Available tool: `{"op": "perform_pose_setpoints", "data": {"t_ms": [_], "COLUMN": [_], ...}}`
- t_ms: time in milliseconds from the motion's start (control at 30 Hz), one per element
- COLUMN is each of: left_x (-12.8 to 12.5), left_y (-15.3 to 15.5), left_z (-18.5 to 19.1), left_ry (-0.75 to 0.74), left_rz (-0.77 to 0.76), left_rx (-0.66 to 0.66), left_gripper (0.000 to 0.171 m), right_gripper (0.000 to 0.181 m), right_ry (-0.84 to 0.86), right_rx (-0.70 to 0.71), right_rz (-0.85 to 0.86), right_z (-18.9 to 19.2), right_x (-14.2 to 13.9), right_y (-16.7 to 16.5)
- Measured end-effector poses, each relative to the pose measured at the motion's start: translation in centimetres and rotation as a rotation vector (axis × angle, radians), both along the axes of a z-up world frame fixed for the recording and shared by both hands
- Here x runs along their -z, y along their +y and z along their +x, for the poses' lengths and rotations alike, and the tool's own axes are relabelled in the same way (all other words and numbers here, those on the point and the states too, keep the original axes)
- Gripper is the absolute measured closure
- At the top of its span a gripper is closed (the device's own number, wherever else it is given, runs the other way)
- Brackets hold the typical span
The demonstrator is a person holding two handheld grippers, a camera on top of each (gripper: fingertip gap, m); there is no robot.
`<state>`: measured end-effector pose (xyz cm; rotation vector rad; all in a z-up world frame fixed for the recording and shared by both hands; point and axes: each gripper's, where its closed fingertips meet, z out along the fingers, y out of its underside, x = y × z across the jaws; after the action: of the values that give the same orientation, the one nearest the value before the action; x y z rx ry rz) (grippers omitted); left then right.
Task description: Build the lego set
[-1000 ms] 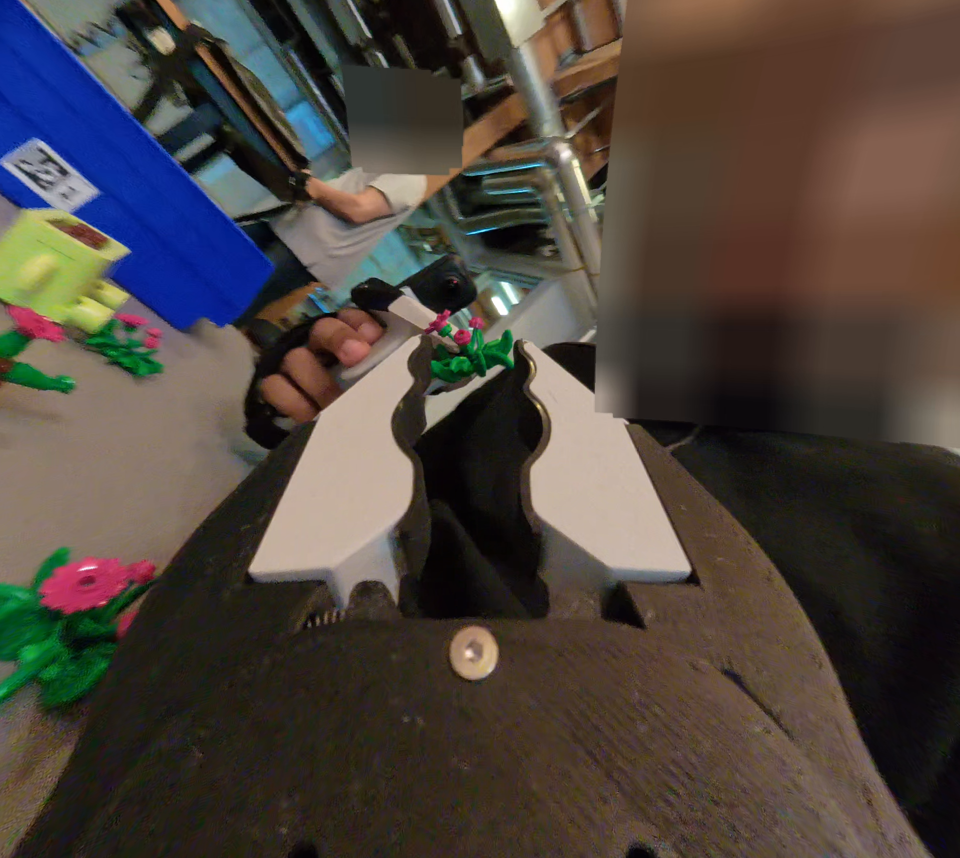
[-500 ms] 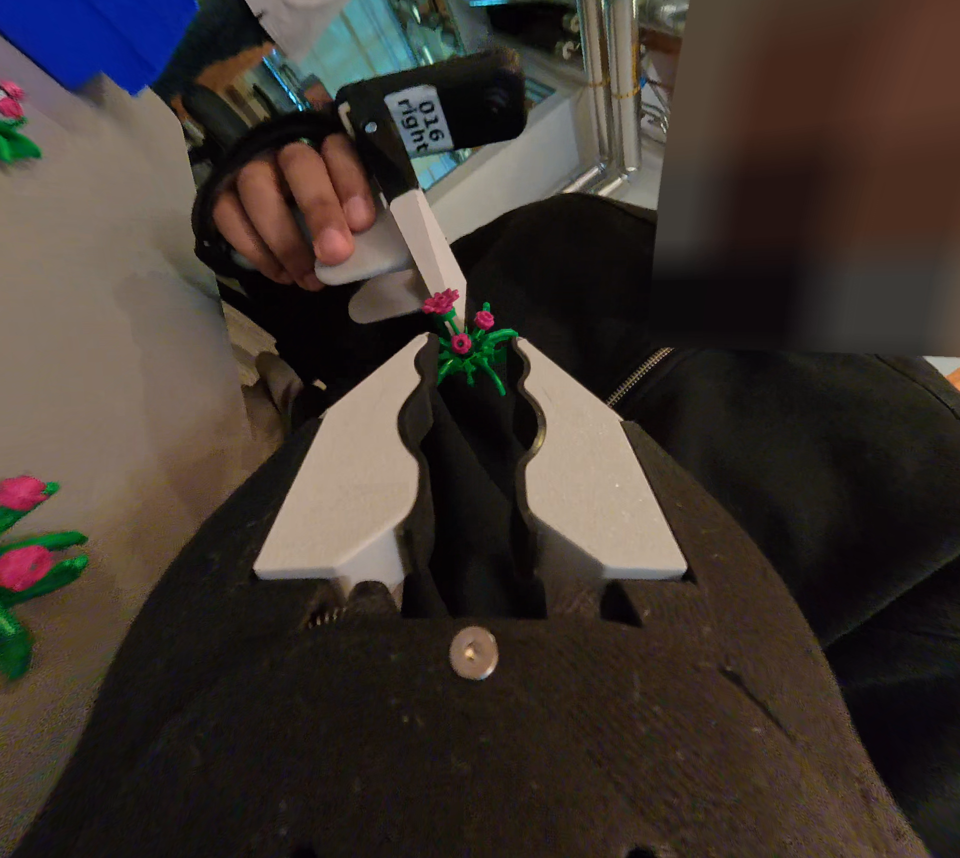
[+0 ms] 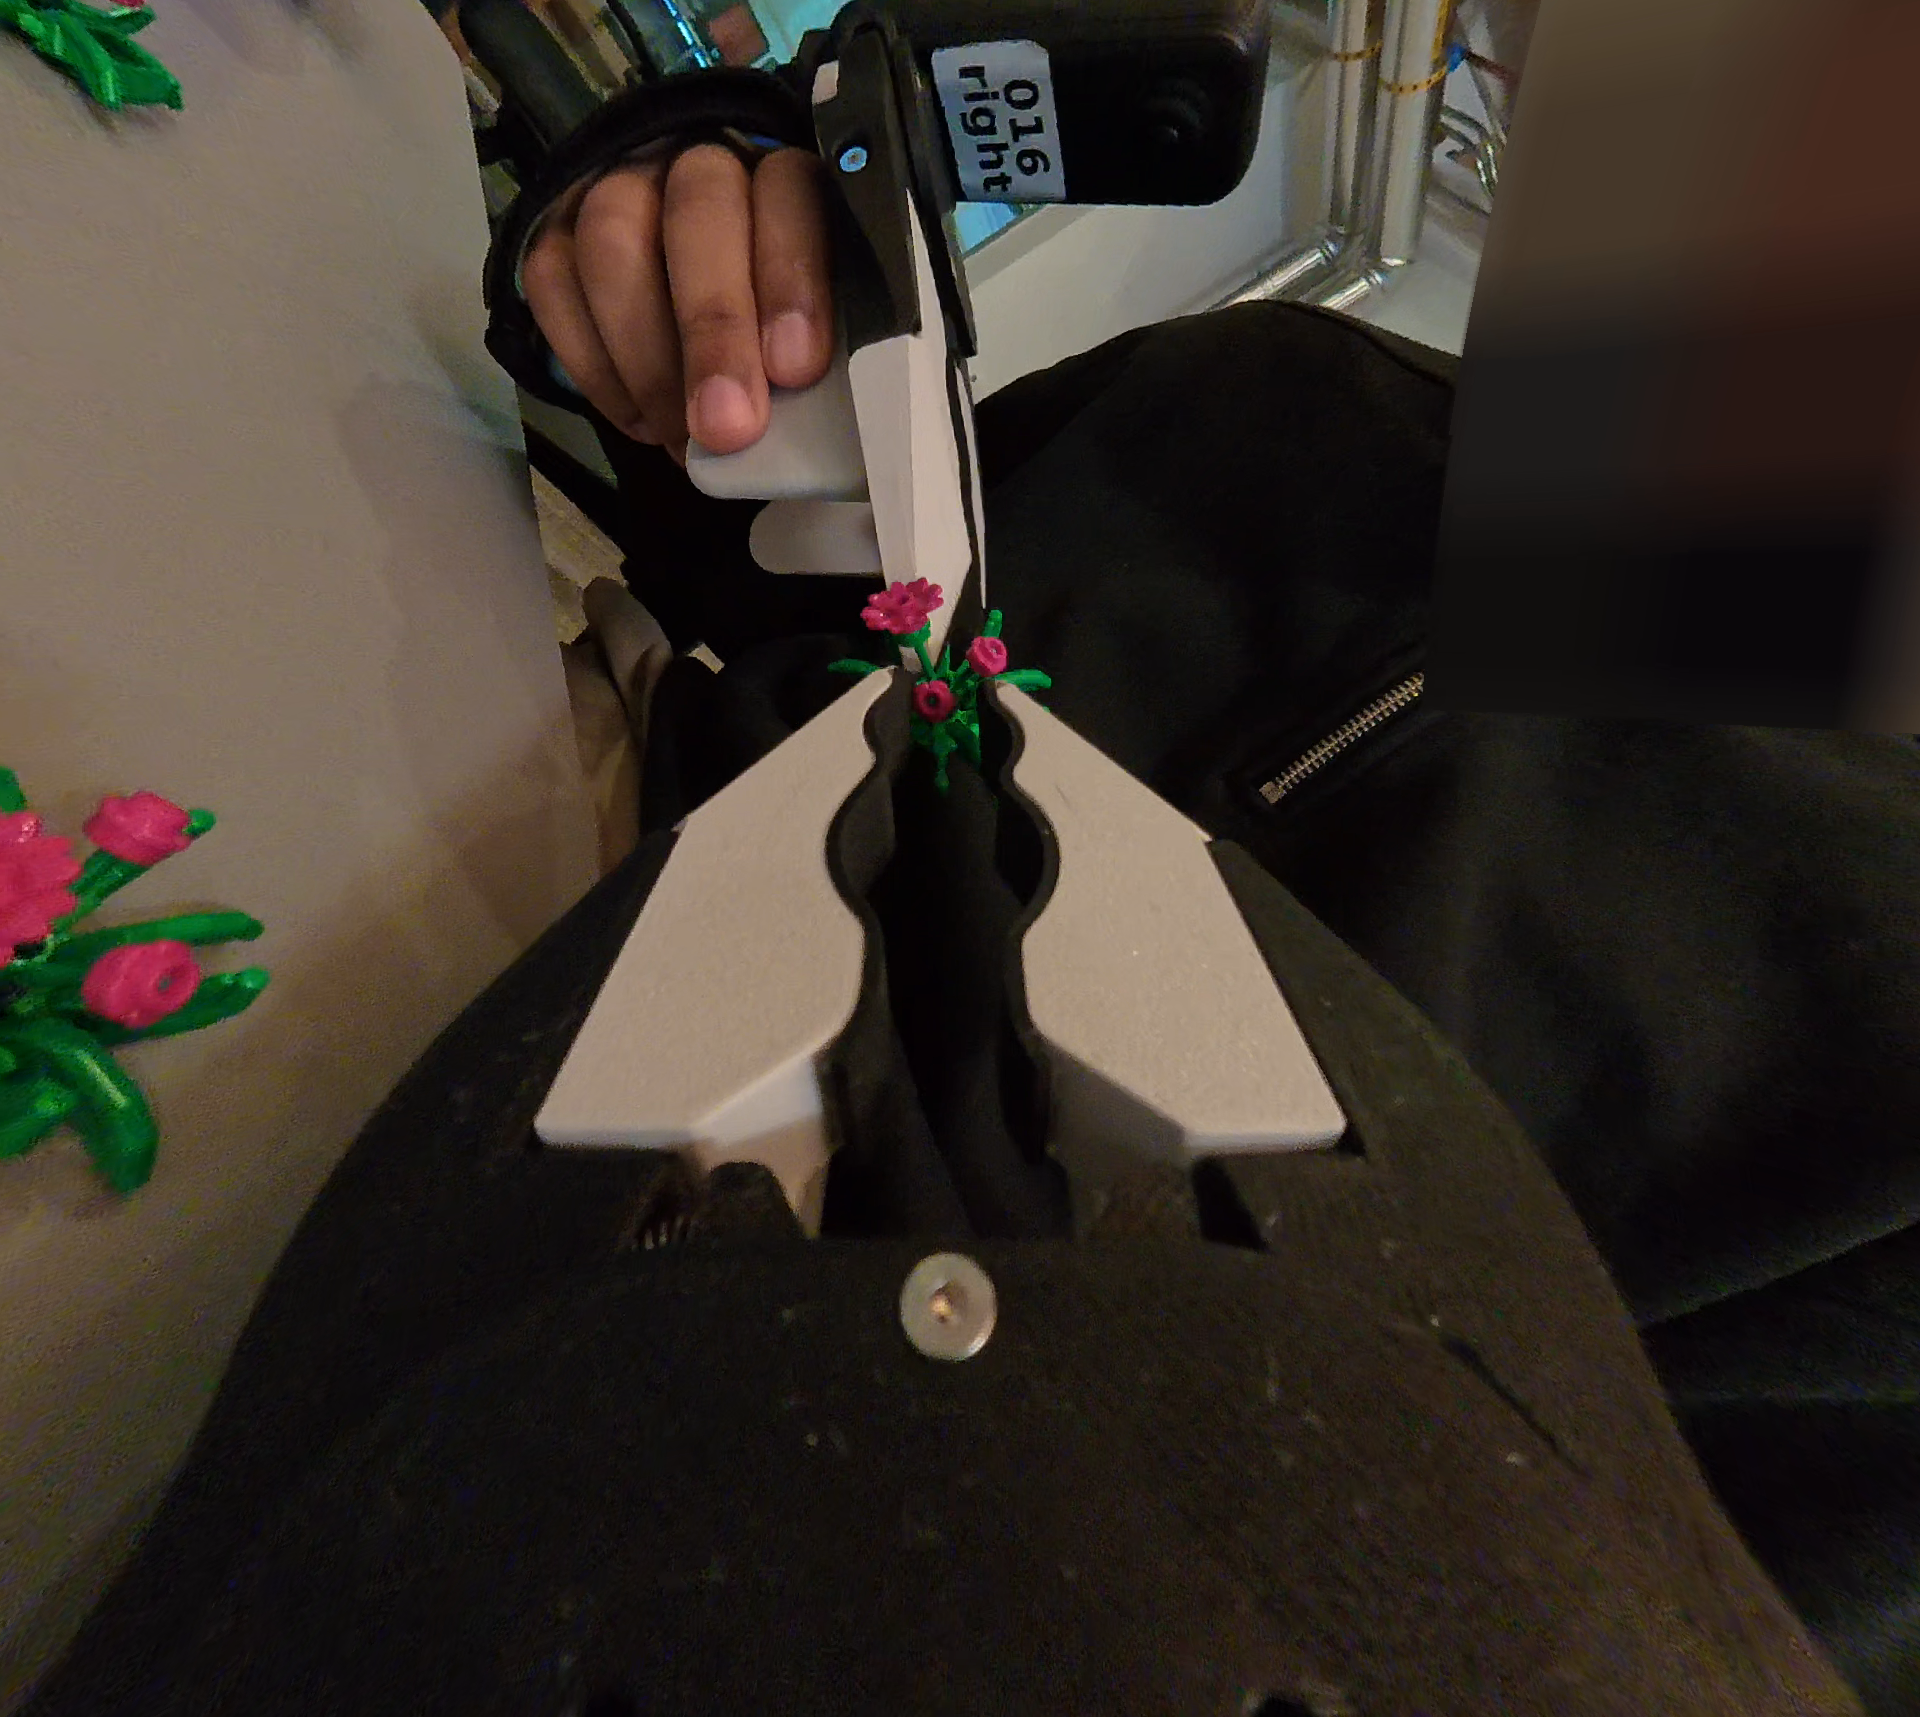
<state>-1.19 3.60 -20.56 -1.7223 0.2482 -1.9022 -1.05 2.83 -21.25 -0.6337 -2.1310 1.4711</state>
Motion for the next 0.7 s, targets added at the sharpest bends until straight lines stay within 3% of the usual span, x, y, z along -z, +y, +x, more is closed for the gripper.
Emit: {"op": "perform_pose_setpoints", "data": {"t_ms": [433, 567, 700], "left_x": [0.2, 0.0, -0.5], "left_y": [0.4, 1.7, 3.8], "left_z": [0.1, -1.3, -4.3], "left_ry": [0.018, 0.01, -0.008], "left_rz": [0.004, 0.01, 0.022], "left_rx": [-0.015, -0.127, -0.332], "left_gripper": [0.167, 0.167, 0.168], "right_gripper": [0.174, 0.165, 0.152], "right_ry": [-0.081, -0.04, -0.049], "right_rx": [0.002, 0.11, 0.273], "right_rz": [-0.051, -0.058, -0.074], "right_z": [-0.2, -1.3, -3.0], "right_x": [0.3, 0.0, 0.0], "right_y": [0.2, 1.7, 4.3]}}
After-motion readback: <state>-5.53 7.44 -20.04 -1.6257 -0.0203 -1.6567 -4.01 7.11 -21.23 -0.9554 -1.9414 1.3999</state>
